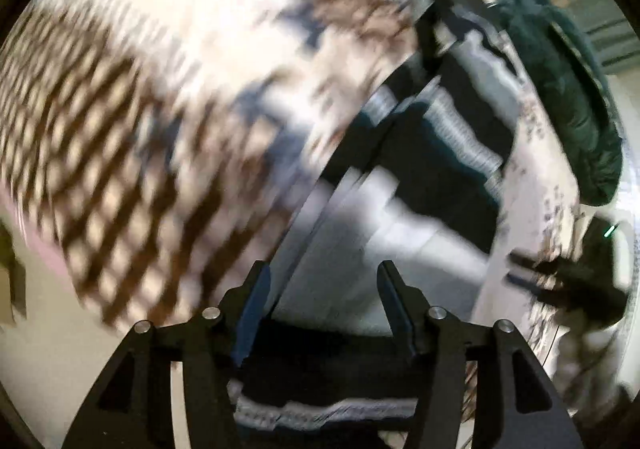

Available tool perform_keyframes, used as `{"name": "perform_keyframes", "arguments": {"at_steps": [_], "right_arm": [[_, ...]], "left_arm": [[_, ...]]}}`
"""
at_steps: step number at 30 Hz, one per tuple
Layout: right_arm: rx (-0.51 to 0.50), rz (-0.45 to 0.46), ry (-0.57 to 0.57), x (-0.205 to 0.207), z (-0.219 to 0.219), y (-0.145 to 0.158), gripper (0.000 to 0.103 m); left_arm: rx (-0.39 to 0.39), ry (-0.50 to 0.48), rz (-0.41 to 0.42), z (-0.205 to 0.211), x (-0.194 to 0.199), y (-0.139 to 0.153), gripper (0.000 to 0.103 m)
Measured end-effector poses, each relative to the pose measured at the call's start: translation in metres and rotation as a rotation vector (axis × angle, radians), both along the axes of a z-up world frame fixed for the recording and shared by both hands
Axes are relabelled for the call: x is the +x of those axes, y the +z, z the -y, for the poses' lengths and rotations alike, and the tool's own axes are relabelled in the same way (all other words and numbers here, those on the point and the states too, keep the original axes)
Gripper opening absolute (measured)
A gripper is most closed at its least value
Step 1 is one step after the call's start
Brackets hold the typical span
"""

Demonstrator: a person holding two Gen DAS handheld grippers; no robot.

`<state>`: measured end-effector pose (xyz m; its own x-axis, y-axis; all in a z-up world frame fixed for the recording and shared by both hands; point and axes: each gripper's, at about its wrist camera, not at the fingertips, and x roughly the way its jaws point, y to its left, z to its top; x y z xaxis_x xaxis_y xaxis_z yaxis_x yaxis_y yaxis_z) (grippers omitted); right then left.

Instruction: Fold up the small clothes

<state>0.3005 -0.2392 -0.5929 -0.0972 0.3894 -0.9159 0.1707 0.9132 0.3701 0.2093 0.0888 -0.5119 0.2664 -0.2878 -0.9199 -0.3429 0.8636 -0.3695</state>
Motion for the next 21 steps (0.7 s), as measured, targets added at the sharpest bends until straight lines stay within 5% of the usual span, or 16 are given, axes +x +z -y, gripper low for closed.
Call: {"name": "perform_keyframes", "arguments": {"at_steps": [6,9,14,16,18,19,21], "right_arm": [[0.014,0.088,-0.133,0.052,0.023,-0.006,0.067],[0.02,0.148,-0.169,0.097,0.022,0.002,0.067],[0.009,0.245,-0.231,0.18,0.017,0.01,0.067],[0.019,0.243,-0.262,0.21,0.014,0.002,0.067],[0.032,0.227,-0.294,0.233,0.011,-0.008,0.067],[0.031,0.224,-0.291,0.24,0.009,-0.009,0.066],[0.001,0.253,-0.264,0.25,-0.003,-0.004,0.045]], "left_arm": [[-0.014,-0.082,0.175,0.013,0.143,0.033,0.054],[-0.083,-0.102,0.186,0.02,0.245,0.011,0.054],[-0.091,-0.179,0.124,0.033,0.349,-0.032,0.054],[-0.08,-0.235,0.129,0.042,0.369,-0.042,0.045],[-0.023,-0.293,0.192,0.048,0.371,-0.037,0.004],[-0.011,-0.311,0.222,0.047,0.37,-0.032,0.004],[-0.014,-0.313,0.274,0.038,0.365,-0.021,0.004]]}}
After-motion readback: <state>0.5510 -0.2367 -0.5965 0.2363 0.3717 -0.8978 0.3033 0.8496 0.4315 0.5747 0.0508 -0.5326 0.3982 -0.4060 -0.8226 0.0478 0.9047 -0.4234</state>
